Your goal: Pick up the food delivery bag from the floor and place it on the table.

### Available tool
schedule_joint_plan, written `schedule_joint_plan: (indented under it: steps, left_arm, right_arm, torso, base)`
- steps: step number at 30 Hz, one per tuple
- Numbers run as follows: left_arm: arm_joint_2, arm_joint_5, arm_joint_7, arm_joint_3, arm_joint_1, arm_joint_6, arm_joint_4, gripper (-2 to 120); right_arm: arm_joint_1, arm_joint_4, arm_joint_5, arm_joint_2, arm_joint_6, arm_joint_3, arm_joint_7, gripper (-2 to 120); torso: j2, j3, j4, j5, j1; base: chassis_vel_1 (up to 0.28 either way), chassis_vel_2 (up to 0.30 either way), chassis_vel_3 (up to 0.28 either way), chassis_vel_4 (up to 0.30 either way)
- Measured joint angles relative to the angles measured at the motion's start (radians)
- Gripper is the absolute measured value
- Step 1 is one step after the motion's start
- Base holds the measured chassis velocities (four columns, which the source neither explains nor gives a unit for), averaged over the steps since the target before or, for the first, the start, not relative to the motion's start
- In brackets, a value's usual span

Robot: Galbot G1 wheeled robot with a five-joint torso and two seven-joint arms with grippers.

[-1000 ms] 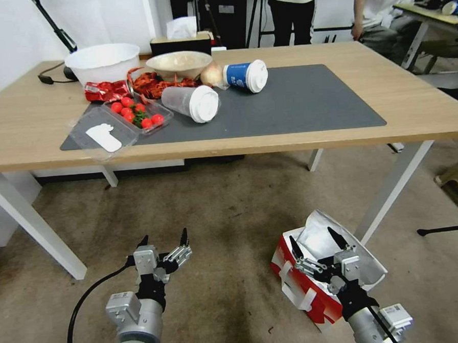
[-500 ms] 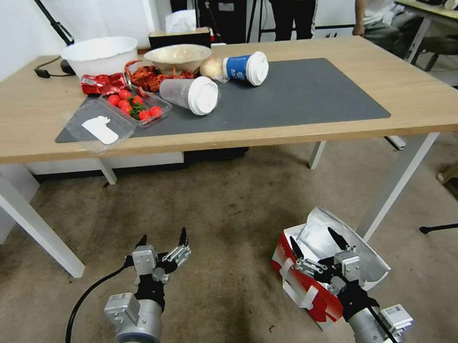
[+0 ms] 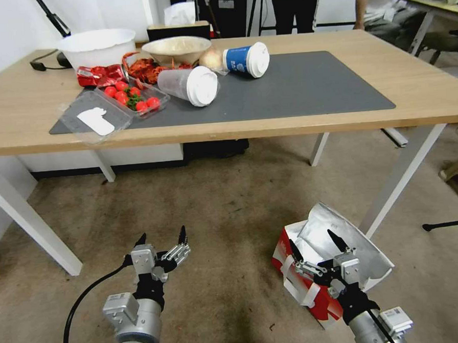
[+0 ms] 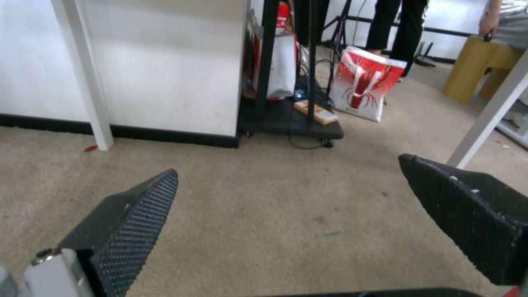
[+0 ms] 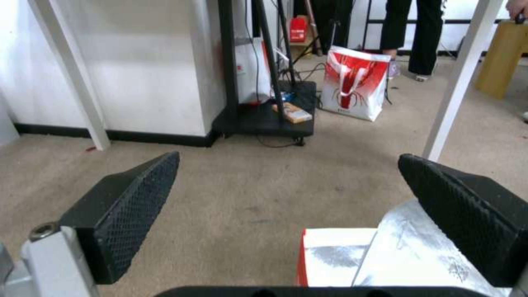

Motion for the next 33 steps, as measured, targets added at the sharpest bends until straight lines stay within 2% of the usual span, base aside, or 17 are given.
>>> schedule_joint_plan:
  steps: [33]
  left_arm:
    - [-0.002,0.009,0.002,0.001,0.0,-0.002,0.021,100]
  right_arm:
    - [0.012,-0.009,0.032,0.0,-0.004,0.025,0.001,100]
  torso:
    - [-0.132,-0.104,0.0001,-0.0001,-0.028]
  base:
    - [0.0,0.0,0.0,0.0]
